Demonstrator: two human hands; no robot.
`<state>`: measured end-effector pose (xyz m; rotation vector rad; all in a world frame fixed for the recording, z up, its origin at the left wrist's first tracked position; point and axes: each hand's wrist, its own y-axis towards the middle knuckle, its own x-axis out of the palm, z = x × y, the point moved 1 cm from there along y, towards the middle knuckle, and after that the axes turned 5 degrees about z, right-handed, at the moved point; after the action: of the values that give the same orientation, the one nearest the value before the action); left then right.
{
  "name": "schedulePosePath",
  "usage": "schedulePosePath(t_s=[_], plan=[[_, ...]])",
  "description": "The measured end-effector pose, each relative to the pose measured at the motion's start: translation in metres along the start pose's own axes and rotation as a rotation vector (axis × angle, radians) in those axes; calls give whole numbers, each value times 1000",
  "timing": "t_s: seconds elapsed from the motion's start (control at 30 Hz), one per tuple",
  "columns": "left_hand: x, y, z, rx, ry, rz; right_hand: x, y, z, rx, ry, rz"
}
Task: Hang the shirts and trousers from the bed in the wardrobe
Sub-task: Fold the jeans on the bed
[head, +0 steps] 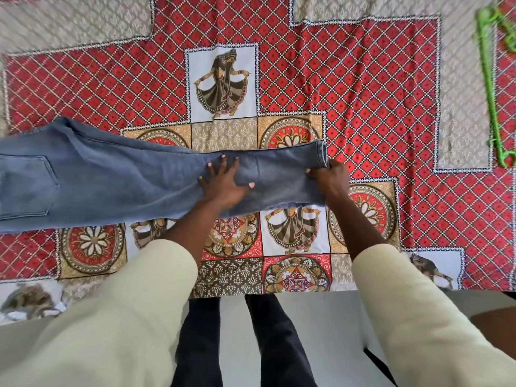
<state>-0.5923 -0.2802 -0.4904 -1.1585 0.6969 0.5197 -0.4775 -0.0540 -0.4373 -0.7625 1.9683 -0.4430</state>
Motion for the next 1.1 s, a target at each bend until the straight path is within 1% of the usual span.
schedulePosePath(t_s=[0.07,0.1,0.13,0.2,0.27,0.33,0.4,0.47,0.53,0.57,0.63,0.67,0.73,0.77,0.8,0.87,0.9,0.93,0.97,1.03,1.1], plan=[[-14,-5,-9,-8,-240,189,-6,-11,-8,-3,-15,19],[-21,-13,-10,-44,-383,225,-11,-19,-15,-11,-8,9],[-29,-20,-10,-89,-542,197,-16,-29,-24,-26,14,-9],[-44,-39,-4,-155,-914,26,-24,-54,-47,-57,67,-80],[-63,-60,3,-172,-1250,-146,-25,-89,-74,-134,82,-153],[-90,-77,-2,-140,-1435,-305,-10,-136,-111,-276,16,-197],[-122,-91,-25,-83,-1562,-447,22,-186,-147,-414,-89,-183],[-156,-107,-65,-46,-1651,-457,68,-235,-176,-512,-159,-145],[-186,-120,-121,-6,-1637,-383,121,-282,-200,-562,-149,-162],[-197,-123,-150,18,-1604,-357,145,-301,-210,-594,-134,-196],[-219,-127,-215,3,-1512,-349,197,-340,-233,-672,-124,-328],[-229,-128,-239,-45,-1476,-346,215,-354,-242,-694,-121,-396],[-244,-118,-312,-184,-1406,-274,262,-382,-257,-729,-97,-540],[-248,-111,-342,-249,-1381,-245,282,-388,-256,-747,-89,-561],[-257,-108,-378,-310,-1351,-187,308,-394,-256,-757,-70,-523],[-261,-85,-450,-377,-1260,-43,358,-390,-247,-726,-86,-328],[-252,-64,-488,-377,-1225,17,375,-383,-240,-684,-155,-231],[-247,-48,-518,-398,-1202,58,390,-376,-233,-618,-256,-181],[-245,-36,-549,-433,-1166,79,409,-371,-230,-544,-339,-165],[-258,-45,-567,-457,-1091,106,434,-357,-220,-427,-458,-184],[-261,-42,-584,-448,-973,163,458,-346,-213,-401,-550,-200]])
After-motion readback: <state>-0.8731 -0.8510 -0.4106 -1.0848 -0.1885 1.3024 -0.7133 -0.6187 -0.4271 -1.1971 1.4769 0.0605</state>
